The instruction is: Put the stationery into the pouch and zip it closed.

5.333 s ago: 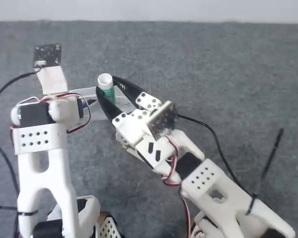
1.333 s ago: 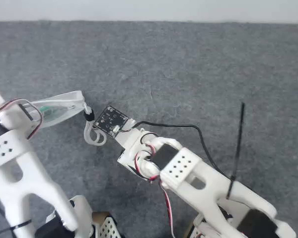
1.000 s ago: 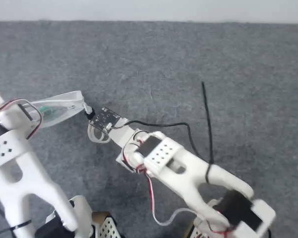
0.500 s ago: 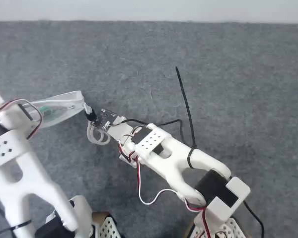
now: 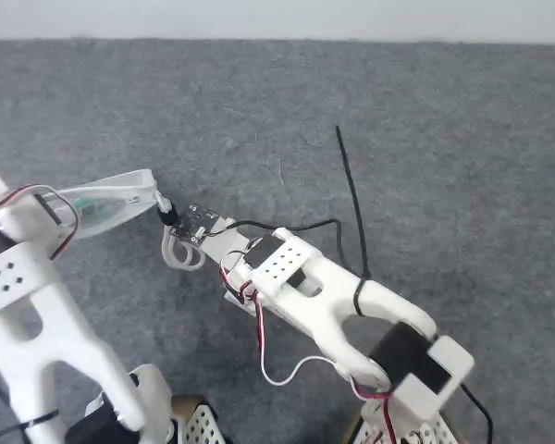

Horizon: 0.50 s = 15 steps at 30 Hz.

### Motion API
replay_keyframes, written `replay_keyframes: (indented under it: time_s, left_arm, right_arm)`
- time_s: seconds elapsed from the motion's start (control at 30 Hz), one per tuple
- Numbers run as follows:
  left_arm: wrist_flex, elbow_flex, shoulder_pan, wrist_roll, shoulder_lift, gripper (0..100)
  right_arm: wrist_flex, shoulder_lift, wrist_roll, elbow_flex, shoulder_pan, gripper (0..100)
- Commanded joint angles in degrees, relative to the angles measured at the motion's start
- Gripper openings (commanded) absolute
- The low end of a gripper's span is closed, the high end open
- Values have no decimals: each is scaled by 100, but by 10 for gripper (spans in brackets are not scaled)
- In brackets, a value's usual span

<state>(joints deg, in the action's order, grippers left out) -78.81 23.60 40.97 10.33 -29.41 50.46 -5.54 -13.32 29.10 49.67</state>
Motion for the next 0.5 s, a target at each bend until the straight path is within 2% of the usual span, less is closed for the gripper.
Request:
replay_keyframes:
  time_s: [0.0, 0.27, 0.47]
  left_arm:
    - [158, -127, 0, 62, -62, 9]
    - [123, -127, -158, 62, -62, 9]
    - [35, -127, -510, 62, -62, 9]
  right_arm:
    - [207, 769, -44, -176, -198, 6]
    - [92, 1182, -9, -220, -681, 6]
    - [-514, 1516, 756, -185, -1033, 6]
